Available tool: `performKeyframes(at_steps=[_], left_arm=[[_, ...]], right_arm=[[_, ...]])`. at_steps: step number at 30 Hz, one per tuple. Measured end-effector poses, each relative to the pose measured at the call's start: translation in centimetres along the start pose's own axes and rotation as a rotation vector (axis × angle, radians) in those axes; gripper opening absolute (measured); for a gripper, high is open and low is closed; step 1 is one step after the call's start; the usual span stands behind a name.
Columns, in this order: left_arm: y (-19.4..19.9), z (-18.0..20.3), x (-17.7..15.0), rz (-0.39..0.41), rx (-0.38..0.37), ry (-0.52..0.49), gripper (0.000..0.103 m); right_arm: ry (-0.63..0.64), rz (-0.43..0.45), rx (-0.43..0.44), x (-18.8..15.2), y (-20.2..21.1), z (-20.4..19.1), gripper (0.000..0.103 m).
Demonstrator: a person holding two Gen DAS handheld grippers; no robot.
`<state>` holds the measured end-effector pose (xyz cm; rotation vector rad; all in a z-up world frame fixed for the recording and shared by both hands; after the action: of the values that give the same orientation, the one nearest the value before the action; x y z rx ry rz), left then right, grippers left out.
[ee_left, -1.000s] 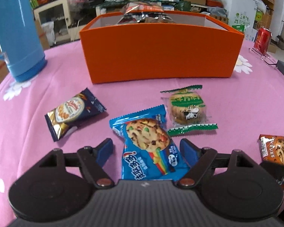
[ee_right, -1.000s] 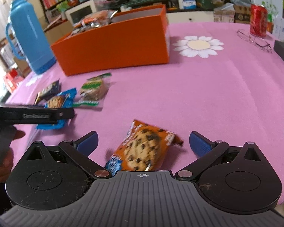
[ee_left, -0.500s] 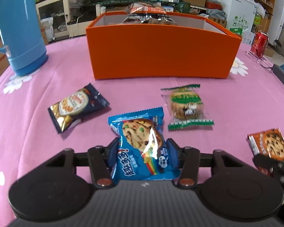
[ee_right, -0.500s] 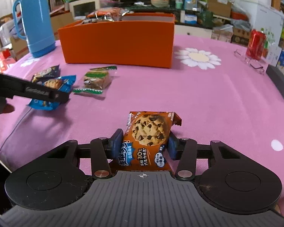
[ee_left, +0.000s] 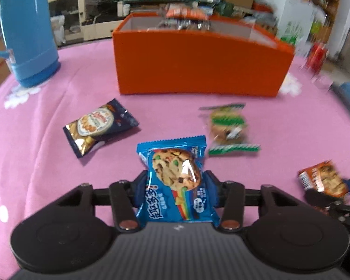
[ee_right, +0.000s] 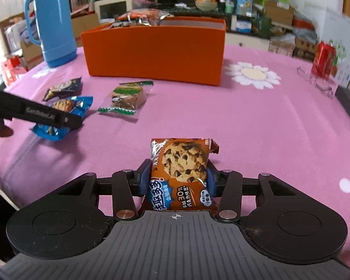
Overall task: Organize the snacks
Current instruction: 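Carry the brown and blue cookie packs over the orange box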
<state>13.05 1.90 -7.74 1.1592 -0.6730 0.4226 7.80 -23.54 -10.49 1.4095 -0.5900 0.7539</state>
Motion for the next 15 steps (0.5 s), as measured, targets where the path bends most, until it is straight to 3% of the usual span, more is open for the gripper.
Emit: performKeyframes(at_steps=[3, 6, 11, 15], left_arm=[[1.4, -0.3, 1.4, 0.035, -0.017, 0.022, 0.049], [2.9, -0.6, 4.8, 0.103, -0.036, 0.024, 0.049], [2.9, -1.2, 13.0, 0.227, -0.008, 0.024, 0.049], [-0.3, -2.0, 18.3, 0.279, 0.046, 0.023, 0.049]], right_arm=[[-0.098, -0.007, 0.065, 0.7, 0.6, 1.7, 0.027], [-0.169, 0.039, 0.114, 3.3, 1.5, 3.3, 0.027], [-0.144, 0.204, 0.107, 11.8, 0.9, 3.7, 0.028], [-0.141, 0.287, 0.12, 18.5, -3.2, 2.7, 0.028]])
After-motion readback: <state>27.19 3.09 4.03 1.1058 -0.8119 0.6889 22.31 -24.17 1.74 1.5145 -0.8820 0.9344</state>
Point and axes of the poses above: each gripper's, at about its wrist camera, not at the fingertips, and y roughly against the way its jaws point, z to its right, x to its top, the point moved 2 cm from there along -y, roughly the way its jaws point, and after that the axes turned 10 degrees about -x, right-handed, at the moved point
